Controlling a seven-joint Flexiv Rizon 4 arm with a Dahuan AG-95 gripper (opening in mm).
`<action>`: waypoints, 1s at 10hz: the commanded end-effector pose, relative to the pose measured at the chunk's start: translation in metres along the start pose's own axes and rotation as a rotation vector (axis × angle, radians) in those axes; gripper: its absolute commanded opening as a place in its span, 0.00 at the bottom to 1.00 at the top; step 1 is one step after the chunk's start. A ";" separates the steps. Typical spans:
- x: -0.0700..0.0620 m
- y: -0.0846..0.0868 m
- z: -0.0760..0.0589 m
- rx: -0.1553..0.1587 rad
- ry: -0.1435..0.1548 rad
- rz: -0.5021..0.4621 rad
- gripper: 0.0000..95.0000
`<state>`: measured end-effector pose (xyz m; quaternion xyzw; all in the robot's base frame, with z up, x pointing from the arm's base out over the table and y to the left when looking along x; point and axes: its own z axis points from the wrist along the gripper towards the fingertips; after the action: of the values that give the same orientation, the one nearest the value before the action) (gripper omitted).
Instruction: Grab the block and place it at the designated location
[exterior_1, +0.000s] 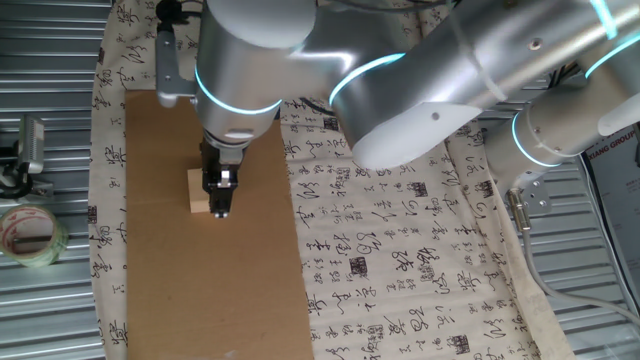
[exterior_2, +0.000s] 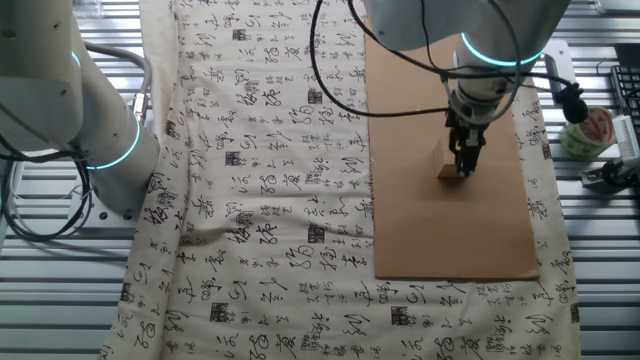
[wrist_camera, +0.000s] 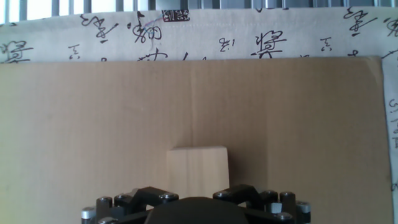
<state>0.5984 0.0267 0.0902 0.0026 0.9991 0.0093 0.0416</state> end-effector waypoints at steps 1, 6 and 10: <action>0.001 0.003 -0.009 0.000 0.006 0.002 1.00; 0.002 0.003 -0.010 -0.025 0.009 -0.051 0.80; 0.004 0.004 -0.013 -0.100 0.026 -0.123 0.80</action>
<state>0.5925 0.0284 0.1014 -0.0595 0.9970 0.0377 0.0336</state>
